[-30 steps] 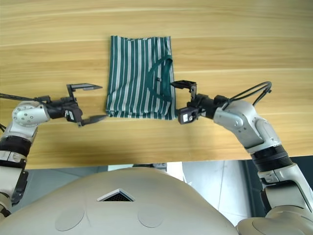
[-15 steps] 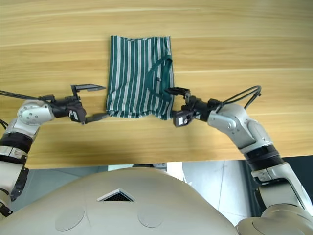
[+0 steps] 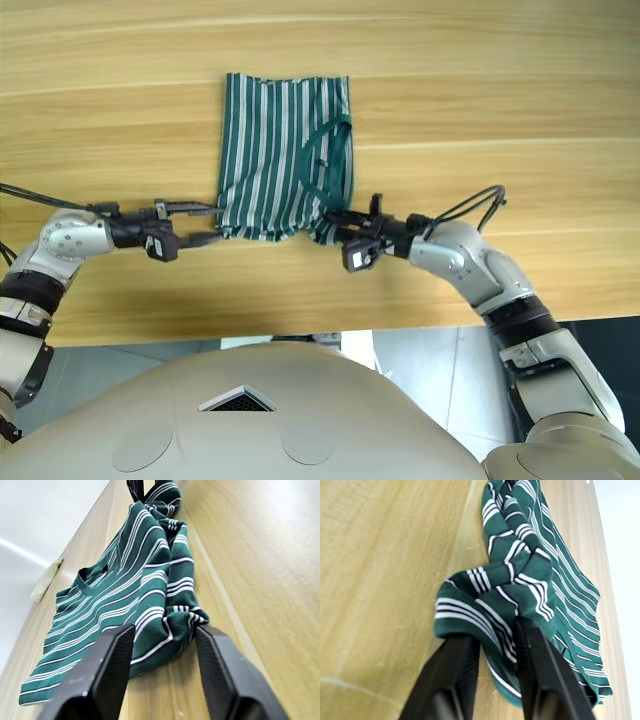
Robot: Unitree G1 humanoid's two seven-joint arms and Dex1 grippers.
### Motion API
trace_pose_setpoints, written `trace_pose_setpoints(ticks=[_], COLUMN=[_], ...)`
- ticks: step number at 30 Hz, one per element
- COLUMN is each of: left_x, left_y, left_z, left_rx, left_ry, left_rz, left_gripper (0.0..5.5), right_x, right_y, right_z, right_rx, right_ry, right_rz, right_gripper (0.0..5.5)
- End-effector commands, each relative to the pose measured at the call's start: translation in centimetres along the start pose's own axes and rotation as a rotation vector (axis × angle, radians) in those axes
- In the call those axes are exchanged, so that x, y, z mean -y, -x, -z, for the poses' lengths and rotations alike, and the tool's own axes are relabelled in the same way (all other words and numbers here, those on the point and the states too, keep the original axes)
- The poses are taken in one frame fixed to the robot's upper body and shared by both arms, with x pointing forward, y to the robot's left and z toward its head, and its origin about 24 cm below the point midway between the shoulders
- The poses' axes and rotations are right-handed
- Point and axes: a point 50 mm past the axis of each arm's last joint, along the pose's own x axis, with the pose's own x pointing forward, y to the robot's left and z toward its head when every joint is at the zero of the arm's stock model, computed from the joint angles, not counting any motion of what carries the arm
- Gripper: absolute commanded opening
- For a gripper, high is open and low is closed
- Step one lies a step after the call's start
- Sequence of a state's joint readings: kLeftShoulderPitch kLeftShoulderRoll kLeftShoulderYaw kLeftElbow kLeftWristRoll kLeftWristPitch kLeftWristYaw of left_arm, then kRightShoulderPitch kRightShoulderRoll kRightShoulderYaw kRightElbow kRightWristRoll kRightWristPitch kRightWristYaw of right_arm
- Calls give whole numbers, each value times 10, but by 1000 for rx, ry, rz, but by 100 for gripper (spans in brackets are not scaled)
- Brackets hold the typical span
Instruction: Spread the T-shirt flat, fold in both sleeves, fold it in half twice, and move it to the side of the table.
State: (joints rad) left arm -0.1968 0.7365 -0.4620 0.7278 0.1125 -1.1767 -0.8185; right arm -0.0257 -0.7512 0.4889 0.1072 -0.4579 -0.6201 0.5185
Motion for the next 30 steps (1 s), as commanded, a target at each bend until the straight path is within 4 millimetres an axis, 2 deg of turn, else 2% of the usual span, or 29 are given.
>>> trace_pose_setpoints(ticks=[1,3,13,16,25,30], left_x=[38,38,35,35,18,14], left_y=[-1,-1,-2,-3,11,16], left_z=[5,5,6,4,-31,-41], left_rx=[-46,-46,-45,-33,123,153], left_ry=[91,92,88,82,-11,-27], left_rz=[223,227,228,237,158,153], left_gripper=[149,116,15,12,9,8], right_x=[-43,-44,-38,-33,-8,-13], right_y=[-3,-2,17,26,65,73], right_z=[7,8,15,17,5,-2], right_rx=[-73,-79,-113,-121,-31,51], right_ry=[-47,-49,-66,-70,-122,-159], right_rz=[-210,-213,-173,-162,-34,-46], right_gripper=[39,3,0,0,0,0])
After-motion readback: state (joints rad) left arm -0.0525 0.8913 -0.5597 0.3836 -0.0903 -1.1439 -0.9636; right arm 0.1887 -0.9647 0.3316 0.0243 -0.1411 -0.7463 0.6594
